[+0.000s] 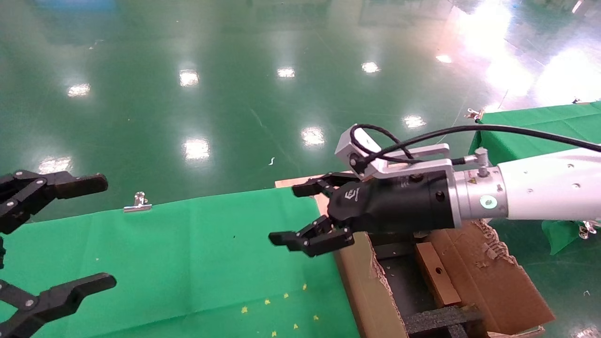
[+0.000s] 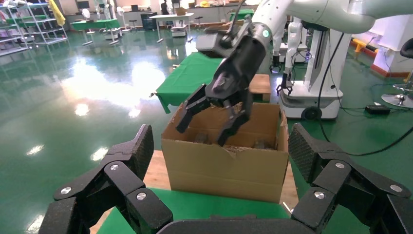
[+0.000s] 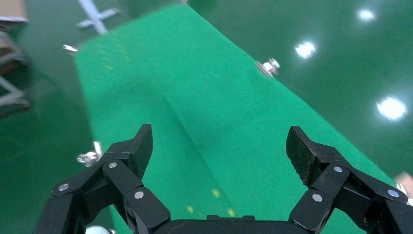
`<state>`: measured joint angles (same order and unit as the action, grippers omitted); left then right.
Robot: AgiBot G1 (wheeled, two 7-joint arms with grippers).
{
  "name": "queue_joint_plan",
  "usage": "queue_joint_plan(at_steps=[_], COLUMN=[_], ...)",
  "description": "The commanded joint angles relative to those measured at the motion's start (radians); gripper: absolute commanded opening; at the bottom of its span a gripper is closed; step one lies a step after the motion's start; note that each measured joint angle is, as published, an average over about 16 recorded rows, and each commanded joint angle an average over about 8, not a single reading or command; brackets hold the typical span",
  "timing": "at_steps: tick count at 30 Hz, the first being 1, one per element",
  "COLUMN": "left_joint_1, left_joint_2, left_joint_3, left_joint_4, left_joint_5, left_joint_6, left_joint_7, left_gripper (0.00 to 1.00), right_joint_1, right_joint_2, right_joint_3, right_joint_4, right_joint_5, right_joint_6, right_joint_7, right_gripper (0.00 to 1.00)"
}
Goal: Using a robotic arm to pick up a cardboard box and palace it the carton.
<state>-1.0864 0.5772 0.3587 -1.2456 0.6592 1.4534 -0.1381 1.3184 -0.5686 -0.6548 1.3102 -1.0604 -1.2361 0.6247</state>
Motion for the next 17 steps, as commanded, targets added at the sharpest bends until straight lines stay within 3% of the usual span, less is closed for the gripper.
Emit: queue_joint_plan(at_steps=[1,13,17], left_joint_1=[0.000,0.000,0.000], left_joint_2=[0.000,0.000,0.000], left_joint_3=[0.000,0.000,0.000], left_joint_4=[0.000,0.000,0.000], left_joint_5=[0.000,0.000,0.000], left_joint_6=[0.000,0.000,0.000], left_joint_7=[0.000,0.000,0.000], left_gripper=[1.00,1.00,1.00], right_joint_1=[-0.028,-0.194,-0.225], right_joint_2=[-0.005,-0.034,-0.039], right_joint_3=[0.043,0.299,0.346], right_joint_4=[-0.003,-0.021,-0.024], right_joint_5=[0.038,0.263,0.304], right_joint_6=[-0.030,-0.207,-0.239], right_joint_7=[-0.050,-0.348,-0.403], right_gripper=[1.00,1.00,1.00])
